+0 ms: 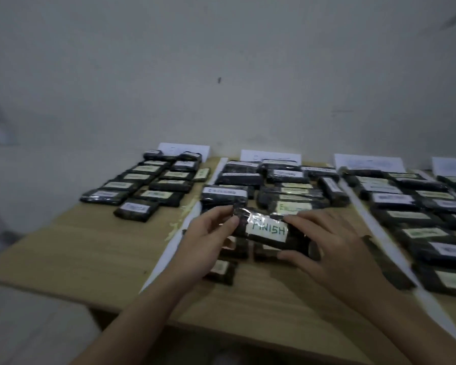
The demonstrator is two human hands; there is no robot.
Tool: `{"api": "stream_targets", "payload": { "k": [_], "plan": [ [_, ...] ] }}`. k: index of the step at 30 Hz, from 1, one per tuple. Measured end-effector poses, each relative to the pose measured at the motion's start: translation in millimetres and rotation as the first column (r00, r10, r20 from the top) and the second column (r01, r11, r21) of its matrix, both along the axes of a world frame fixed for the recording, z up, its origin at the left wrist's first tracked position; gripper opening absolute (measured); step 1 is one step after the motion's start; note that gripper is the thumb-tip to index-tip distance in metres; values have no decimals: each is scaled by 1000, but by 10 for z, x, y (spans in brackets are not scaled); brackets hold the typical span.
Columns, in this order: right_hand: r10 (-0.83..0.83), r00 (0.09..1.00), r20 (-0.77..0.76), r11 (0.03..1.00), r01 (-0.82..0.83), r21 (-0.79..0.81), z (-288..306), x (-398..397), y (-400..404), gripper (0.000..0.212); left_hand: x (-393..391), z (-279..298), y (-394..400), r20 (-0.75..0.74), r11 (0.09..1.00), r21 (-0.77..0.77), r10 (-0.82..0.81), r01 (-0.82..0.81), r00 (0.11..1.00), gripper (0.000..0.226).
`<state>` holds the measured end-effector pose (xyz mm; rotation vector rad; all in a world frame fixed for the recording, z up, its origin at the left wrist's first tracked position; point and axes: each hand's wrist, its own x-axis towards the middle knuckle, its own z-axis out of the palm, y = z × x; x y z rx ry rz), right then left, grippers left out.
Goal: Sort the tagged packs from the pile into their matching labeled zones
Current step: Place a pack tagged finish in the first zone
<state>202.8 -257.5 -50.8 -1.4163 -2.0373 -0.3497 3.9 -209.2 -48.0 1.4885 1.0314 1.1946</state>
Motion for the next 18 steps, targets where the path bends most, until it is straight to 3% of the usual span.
{"api": "stream_targets", "payload": {
  "k": [4,7,10,15,18],
  "plan": [
    [59,994,88,998,-56,-42,36,-633,378,50,-576,-54,124,-58,986,4,166,-166,984,23],
    [109,980,167,992,-98,-75,65,-1133,625,46,-1035,-138,239,-189,946,80,324,-314,927,22],
    [187,954,233,974,-148,-174,68,-1588,846,47,-1505,-207,337,-372,892,159,450,-422,812,21],
    [215,948,233,958,-158,-239,-4,-2292,1271,46,-2133,-381,377,-658,817,324,558,-478,507,34],
    [231,953,195,954,-183,-236,-64,-2720,1504,42,-2291,-502,364,-704,843,344,523,-413,481,49]
  ]
}}
